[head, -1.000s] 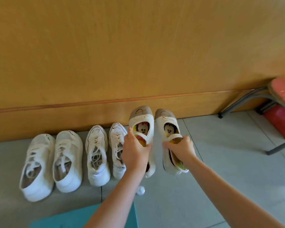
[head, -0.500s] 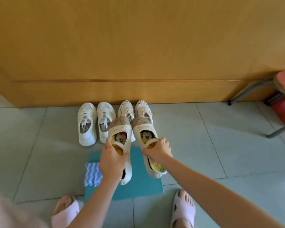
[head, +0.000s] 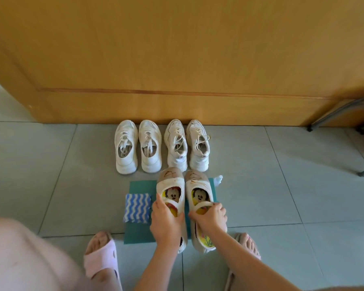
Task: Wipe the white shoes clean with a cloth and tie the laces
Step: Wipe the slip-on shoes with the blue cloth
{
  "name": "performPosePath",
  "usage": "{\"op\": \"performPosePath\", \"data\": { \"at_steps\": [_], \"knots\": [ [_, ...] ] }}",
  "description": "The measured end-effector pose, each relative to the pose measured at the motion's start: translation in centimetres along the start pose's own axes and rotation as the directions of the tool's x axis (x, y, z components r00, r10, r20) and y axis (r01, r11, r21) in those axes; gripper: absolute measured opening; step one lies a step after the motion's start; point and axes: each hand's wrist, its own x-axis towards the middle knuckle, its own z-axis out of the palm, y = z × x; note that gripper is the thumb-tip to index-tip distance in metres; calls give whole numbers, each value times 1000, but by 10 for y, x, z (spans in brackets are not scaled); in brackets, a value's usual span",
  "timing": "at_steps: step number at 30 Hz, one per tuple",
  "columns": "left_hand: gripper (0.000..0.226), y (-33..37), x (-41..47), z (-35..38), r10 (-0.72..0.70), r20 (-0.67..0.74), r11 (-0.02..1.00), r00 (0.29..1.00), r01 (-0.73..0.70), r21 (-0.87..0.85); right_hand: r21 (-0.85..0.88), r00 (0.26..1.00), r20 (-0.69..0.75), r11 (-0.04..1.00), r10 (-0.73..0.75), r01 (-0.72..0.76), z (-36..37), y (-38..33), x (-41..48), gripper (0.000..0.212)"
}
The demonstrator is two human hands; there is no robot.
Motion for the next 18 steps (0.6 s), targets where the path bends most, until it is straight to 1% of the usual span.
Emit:
{"op": "performPosePath", "data": {
  "at_steps": [8, 13, 15, 17, 18],
  "knots": [
    [96, -9, 6, 10, 24, -8, 996, 1000, -23, 82, -28, 1000, -13, 999, -26, 26, 8, 1, 11, 89],
    [102, -13, 9, 13, 16, 27, 998, 1000, -18, 62, -26, 999, 19, 998, -50, 50, 11, 5, 11, 96],
    [102, -13, 10, 12, 16, 47, 998, 999, -18, 63, -32, 998, -12, 998, -57, 57, 5, 7, 16, 96],
    [94, -11, 12, 7, 18, 38, 997, 999, -21, 77, 55, 994, -83, 996, -63, 68, -8, 9, 30, 87],
    [88, -10, 14, 4, 34, 14, 994, 999, -35, 104, 124, 990, -124, 988, -72, 87, -16, 10, 39, 77]
  ]
}}
